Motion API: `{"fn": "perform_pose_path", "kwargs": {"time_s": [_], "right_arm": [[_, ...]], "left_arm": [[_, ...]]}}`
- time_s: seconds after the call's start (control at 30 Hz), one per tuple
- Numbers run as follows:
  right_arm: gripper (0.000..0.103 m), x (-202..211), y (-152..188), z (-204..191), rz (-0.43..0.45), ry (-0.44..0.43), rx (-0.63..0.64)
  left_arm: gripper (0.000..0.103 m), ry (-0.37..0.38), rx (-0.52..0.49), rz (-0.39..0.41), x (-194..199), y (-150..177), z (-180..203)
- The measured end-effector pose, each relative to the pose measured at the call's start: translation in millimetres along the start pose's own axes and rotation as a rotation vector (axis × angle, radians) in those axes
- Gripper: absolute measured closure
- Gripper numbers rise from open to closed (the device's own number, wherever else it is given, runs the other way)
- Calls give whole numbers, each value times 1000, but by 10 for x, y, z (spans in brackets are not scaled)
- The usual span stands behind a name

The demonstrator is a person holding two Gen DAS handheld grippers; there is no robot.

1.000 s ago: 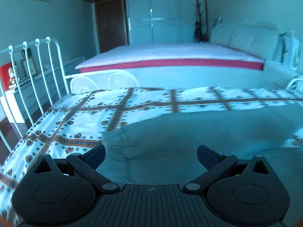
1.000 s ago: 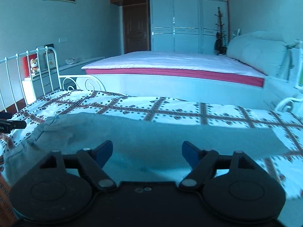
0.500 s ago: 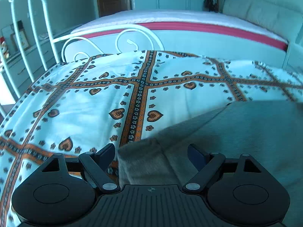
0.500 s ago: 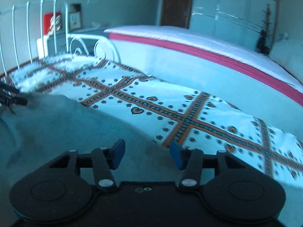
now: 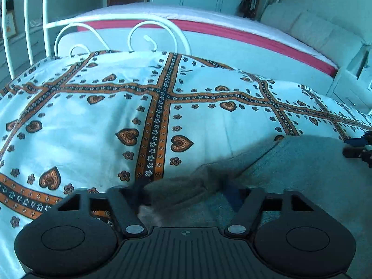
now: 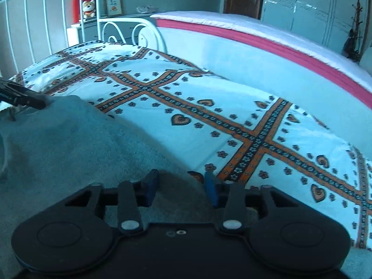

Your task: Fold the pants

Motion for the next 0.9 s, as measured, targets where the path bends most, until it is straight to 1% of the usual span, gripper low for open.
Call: {"fn": "perform_pose_path", "kwargs": {"time_s": [0.03,0.07,0.1,0.17,0.27,0.4,0.5,0.57,0.63,0.7,0.73,0.77,0.8,0.83,0.87,0.9], "right_arm": [[86,1,-2,-19,-4,-8,2],[100,16,-8,-47,-4,-14,11],[102,41,-18,-65,-5,-7,15],[103,153,-69,-90,9,-4,-4],[103,494,-130,-208,66,-6,19],[103,1071,-113,-450,126,3,87],[103,1532,-29,-659,164,14,134],[103,1831,86,-806,183,23,163],[103,2116,269,-968,189,29,193],[103,2348,523,-1128,185,28,203],[103,2436,692,-1213,173,26,210],[103,2506,875,-1295,166,31,227],[97,2573,1069,-1367,171,41,241],[88,2633,1266,-1437,176,49,260],[64,2685,1453,-1493,175,62,276],[53,2742,1601,-1517,180,76,270]], "left_arm": [[52,3,-6,4,-5,-4,-4],[55,7,-7,11,-6,-9,-6],[66,19,-7,21,7,-20,-2],[72,26,6,46,90,-74,15],[74,11,-28,114,341,-164,66],[75,30,-58,250,899,-305,99],[75,36,-116,340,1418,-327,204],[75,50,-136,387,1783,-251,294],[75,48,-153,395,2088,-90,383],[74,56,-130,380,2315,158,463],[72,49,-113,370,2403,302,497],[58,41,-71,362,2484,467,516],[41,18,-28,335,2530,649,511],[36,-14,1,296,2564,839,505],[32,-41,30,269,2596,1017,492],[32,-38,66,250,2636,1178,505]]}}
Point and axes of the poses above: each gripper's, at about its wrist camera, not at the fingertips, and x roughly against the way its jaws point, z to its right, y to its underside, the point moved 10 cm from there along -x, roughly the way its jaws point, and after that the axes turned 11 degrees about -x, right-handed, at the moved point
